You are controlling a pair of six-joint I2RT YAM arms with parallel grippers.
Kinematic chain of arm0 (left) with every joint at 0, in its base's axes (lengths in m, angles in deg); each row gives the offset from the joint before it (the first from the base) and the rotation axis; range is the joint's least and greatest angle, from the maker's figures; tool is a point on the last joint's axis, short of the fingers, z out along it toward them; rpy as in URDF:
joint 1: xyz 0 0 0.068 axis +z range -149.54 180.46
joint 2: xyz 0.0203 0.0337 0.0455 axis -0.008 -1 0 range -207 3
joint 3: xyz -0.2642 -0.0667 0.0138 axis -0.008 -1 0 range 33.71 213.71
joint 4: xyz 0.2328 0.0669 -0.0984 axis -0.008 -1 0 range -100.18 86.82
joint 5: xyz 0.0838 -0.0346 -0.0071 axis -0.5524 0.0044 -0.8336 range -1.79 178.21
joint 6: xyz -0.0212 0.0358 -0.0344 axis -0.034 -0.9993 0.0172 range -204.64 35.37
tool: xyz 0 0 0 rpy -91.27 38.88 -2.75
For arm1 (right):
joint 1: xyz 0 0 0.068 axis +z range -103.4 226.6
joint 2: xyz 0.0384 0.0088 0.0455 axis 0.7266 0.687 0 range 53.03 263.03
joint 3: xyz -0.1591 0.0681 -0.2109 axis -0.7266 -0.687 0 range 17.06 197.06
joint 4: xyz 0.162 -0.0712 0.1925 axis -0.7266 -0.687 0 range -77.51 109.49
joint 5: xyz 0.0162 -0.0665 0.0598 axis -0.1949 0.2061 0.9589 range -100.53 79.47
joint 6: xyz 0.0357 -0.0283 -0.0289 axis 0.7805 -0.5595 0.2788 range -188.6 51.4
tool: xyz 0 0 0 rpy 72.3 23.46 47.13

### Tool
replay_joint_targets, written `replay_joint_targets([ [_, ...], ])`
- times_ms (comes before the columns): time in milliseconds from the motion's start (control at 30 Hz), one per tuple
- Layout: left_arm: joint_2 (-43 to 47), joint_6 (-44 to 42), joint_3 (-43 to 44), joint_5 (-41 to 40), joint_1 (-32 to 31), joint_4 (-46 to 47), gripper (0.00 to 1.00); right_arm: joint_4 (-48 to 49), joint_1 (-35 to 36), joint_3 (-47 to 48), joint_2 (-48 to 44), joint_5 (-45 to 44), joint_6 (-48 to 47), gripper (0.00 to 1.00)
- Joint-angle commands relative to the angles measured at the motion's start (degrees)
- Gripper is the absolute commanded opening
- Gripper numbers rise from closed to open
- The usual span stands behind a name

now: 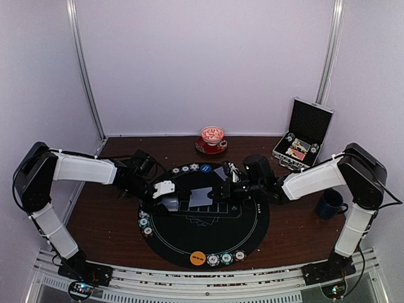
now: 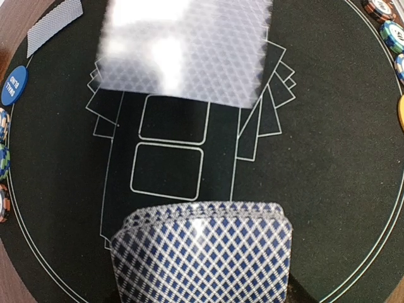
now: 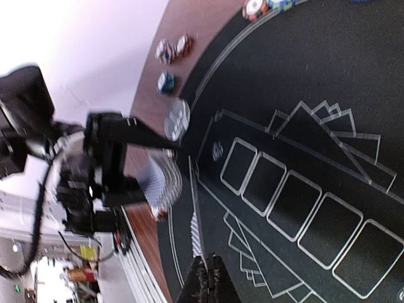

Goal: Distribute texas hold em gaming equipment
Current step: Pick up the poker card from the face-down deck piles, then distribute the poker card in the big blind area.

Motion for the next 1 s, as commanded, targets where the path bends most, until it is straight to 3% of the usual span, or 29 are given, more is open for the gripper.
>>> replay_joint_targets([
  [0,0.45,0.9,1.66,-0.49,0.72,0.98,0.49,-7.72,1.4,1.96,1.31,4.74,-8.14,0.0],
  [700,2.78,1.88,2.29,-0.48,3.05,0.65,0.49,-11.49,11.19,11.55,11.08,16.18,-15.12,0.0],
  [967,3.05,1.87,2.15,-0.39,3.19,0.61,0.49,-17.9,14.56,14.73,13.63,17.68,-20.57,0.0],
])
